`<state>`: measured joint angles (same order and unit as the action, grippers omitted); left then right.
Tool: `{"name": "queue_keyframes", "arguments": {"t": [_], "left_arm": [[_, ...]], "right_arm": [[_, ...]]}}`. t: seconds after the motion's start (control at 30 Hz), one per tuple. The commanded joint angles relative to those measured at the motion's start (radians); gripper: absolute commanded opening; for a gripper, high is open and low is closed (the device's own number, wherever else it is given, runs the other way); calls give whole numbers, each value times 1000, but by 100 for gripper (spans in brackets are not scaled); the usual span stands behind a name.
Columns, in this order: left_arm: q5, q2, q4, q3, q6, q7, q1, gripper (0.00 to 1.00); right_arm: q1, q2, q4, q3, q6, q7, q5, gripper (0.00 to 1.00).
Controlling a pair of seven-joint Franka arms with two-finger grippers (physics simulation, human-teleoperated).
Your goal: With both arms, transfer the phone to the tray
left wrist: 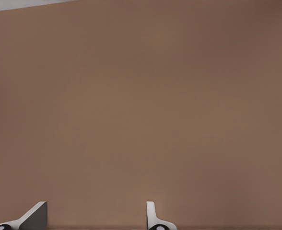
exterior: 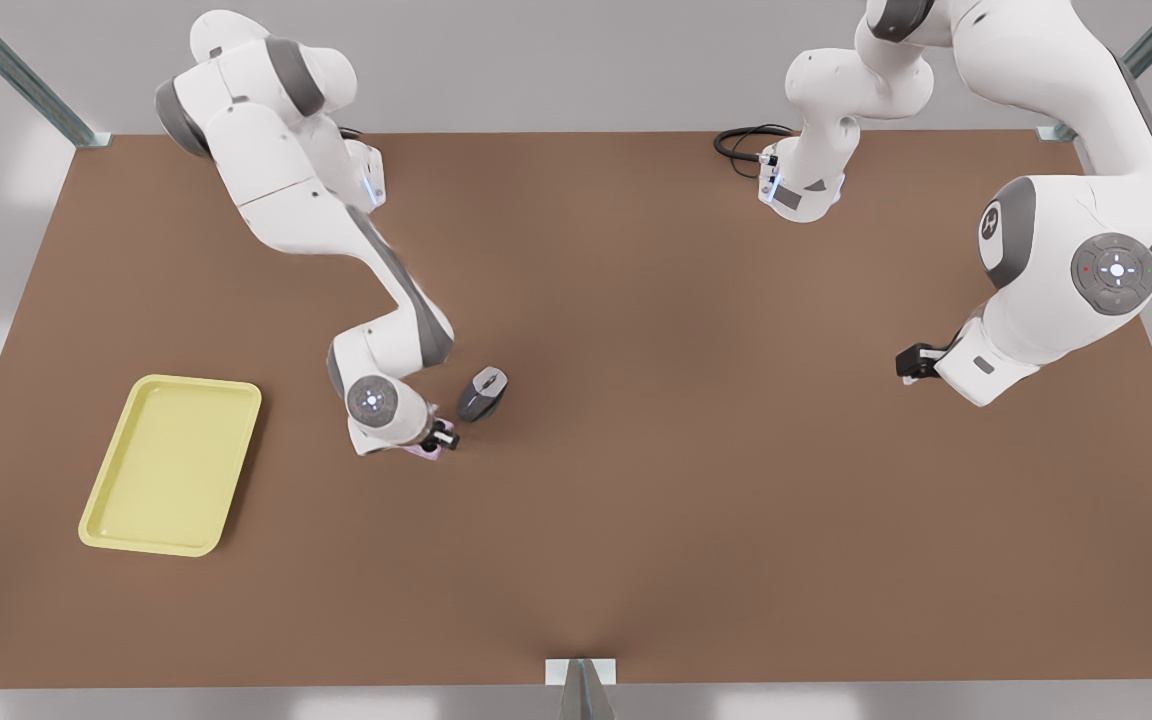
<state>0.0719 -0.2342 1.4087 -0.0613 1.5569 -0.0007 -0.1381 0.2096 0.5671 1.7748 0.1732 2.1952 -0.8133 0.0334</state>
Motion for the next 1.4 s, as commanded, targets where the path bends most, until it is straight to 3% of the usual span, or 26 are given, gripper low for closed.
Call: {"name": "queue_keyframes", "arguments": {"t": [0.0,0.17,0.3,0.67,0.77,0.8,0.97,1.1,1.17,1.23,1.37], "left_arm": [[0,1,0,0,-1,1,0,100],[2,1,0,0,-1,-1,0,100],[0,1,0,1,-3,-1,0,100],[-12,-5,0,0,0,-8,-2,100],[-12,-8,0,0,2,-8,0,100],[-12,-8,0,0,2,-8,0,100],[-11,-7,-5,0,3,-8,0,100],[-7,-1,-23,-11,2,-13,0,100],[-6,-5,-25,-11,8,-13,0,100],[2,-8,-25,-9,8,-10,-2,100],[2,-10,-25,-9,8,-12,-2,100]], "right_arm": [[-47,-56,38,2,-89,433,-4,81],[-171,-121,127,-21,-92,717,-3,81],[-226,-116,126,-118,-89,959,-3,81],[-499,-52,69,-173,-72,1410,6,81],[-512,-24,68,-175,-60,1419,10,81],[-512,-23,68,-175,-58,1419,0,100],[-457,-95,72,-175,-72,1395,16,100],[-262,-378,78,-167,-239,1054,3,100],[-223,-401,-73,-133,-494,984,2,100],[-223,-454,-123,-118,-523,947,-4,100],[-243,-414,-293,-126,-607,869,-39,100]]}}
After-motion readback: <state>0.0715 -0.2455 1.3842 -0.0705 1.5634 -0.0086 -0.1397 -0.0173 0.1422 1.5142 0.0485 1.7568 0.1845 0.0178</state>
